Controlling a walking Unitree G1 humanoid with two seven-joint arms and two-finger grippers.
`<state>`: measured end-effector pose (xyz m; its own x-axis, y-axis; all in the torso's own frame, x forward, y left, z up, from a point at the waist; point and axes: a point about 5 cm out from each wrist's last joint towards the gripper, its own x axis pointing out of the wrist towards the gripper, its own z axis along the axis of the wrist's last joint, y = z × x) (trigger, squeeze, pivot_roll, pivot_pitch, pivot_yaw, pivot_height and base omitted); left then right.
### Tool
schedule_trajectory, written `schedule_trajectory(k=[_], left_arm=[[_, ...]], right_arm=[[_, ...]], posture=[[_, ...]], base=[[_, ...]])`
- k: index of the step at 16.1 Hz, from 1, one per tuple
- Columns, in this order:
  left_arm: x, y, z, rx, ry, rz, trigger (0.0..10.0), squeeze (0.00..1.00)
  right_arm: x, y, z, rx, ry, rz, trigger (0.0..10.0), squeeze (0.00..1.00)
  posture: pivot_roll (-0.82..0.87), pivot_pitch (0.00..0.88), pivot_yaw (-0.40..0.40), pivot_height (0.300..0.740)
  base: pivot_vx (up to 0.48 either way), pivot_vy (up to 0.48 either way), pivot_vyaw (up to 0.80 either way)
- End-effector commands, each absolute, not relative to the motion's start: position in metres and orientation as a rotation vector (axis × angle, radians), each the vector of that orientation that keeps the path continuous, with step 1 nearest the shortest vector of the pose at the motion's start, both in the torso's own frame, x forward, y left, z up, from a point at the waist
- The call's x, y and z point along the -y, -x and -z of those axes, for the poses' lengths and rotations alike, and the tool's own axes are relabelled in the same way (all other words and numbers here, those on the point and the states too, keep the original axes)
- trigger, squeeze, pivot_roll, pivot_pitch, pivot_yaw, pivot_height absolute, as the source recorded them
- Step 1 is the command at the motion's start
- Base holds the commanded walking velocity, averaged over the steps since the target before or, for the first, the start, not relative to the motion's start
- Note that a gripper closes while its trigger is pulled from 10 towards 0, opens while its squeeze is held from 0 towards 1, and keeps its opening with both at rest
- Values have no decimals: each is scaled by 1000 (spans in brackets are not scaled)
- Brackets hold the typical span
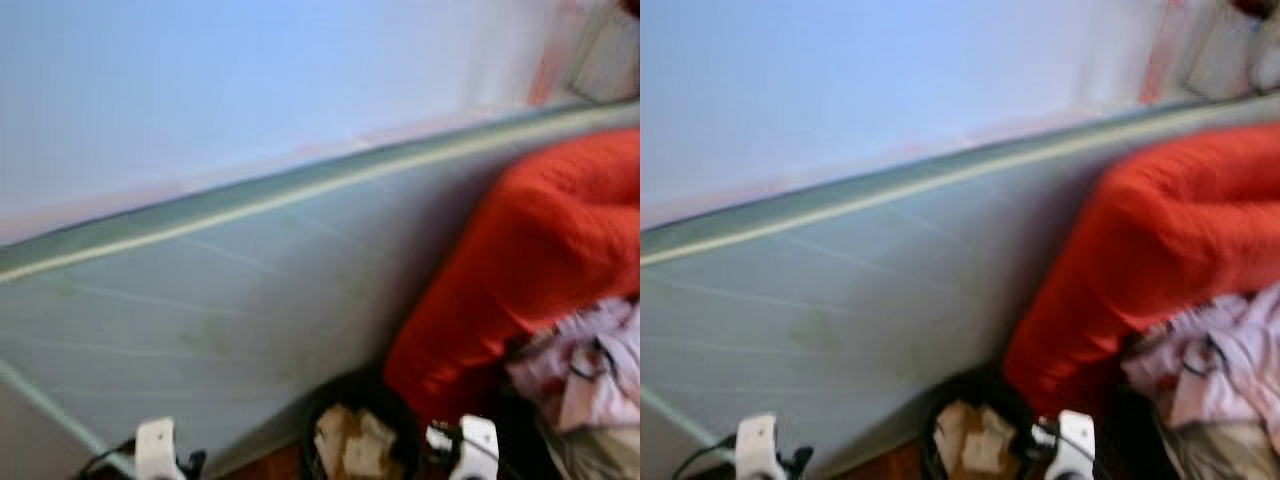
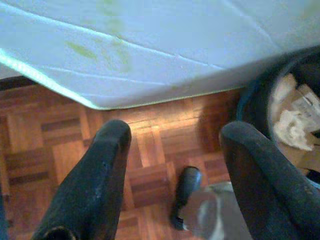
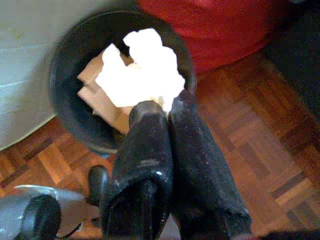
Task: Clean up the room
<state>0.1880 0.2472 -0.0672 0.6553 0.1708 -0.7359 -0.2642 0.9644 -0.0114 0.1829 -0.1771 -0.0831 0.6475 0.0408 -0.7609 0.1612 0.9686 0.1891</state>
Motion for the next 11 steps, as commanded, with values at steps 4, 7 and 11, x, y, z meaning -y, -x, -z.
schedule_trajectory(k=[4,7,11], left_arm=[[-245,-183,71,-845,122,-241,10000,0],[-245,-180,72,-854,122,-240,10000,0],[-245,-179,73,-860,119,-241,10000,0]], right_arm=[[182,-174,87,-888,-243,86,10000,0],[182,-173,88,-893,-245,95,10000,0],[185,-173,86,-889,-215,55,10000,0]], posture=[[134,0,-23,740],[135,0,-24,740],[127,0,-23,740]], base=[[0,0,0],[0,0,0],[194,0,0]])
